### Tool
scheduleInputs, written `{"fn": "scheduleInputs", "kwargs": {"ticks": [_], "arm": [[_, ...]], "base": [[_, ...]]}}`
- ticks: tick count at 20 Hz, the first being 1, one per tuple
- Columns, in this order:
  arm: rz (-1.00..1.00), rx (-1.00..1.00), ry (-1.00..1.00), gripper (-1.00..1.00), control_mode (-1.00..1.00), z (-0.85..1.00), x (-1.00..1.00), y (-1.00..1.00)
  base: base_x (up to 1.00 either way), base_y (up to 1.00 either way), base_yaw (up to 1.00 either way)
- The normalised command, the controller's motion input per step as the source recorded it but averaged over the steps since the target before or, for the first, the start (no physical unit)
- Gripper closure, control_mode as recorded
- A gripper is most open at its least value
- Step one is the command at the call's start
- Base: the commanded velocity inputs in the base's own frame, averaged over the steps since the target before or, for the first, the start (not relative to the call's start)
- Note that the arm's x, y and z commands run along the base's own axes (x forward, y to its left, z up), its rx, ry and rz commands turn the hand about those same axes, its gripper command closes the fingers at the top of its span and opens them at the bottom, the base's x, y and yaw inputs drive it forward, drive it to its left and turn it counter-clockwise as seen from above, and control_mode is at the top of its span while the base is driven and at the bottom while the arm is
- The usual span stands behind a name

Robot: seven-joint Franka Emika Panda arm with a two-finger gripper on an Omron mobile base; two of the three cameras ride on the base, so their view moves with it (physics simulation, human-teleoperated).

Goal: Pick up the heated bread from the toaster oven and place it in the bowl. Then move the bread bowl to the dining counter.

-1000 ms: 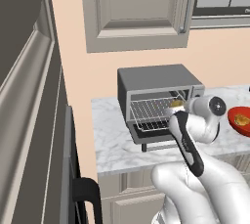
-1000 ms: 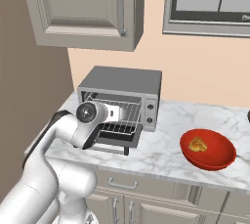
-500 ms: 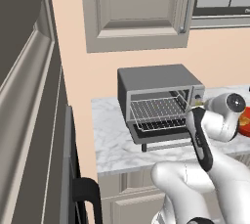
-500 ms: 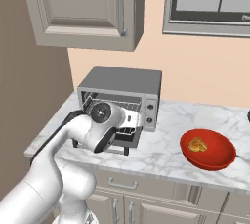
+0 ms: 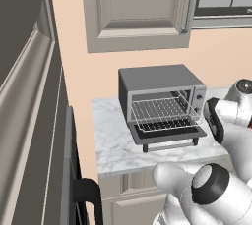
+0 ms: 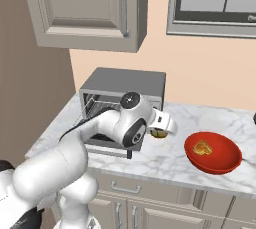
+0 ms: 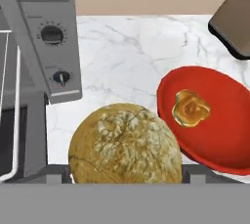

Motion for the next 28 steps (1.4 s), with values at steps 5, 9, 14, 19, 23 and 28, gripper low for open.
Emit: {"fn": "scheduleInputs", "kwargs": {"ticks": [5,9,14,19,23,28], "arm": [[-0.14,0.0,0.22,1.0,-1.0,0.0,0.0,-1.0],[0.0,0.02,0.03,1.0,-1.0,-0.16,0.0,-1.0],[0.0,0.07,0.0,1.0,-1.0,-0.23,0.01,-1.0],[0.0,0.02,0.0,1.0,-1.0,-0.22,0.0,-0.41],[0.0,0.0,0.0,1.0,-1.0,-0.43,0.13,-0.01],[0.0,0.0,0.0,1.0,-1.0,-0.37,0.21,-0.04]], "base": [[0.0,0.0,0.0],[0.0,0.0,0.0],[0.0,0.0,0.0],[0.0,0.0,0.0],[0.0,0.0,0.0],[0.0,0.0,0.0]]}}
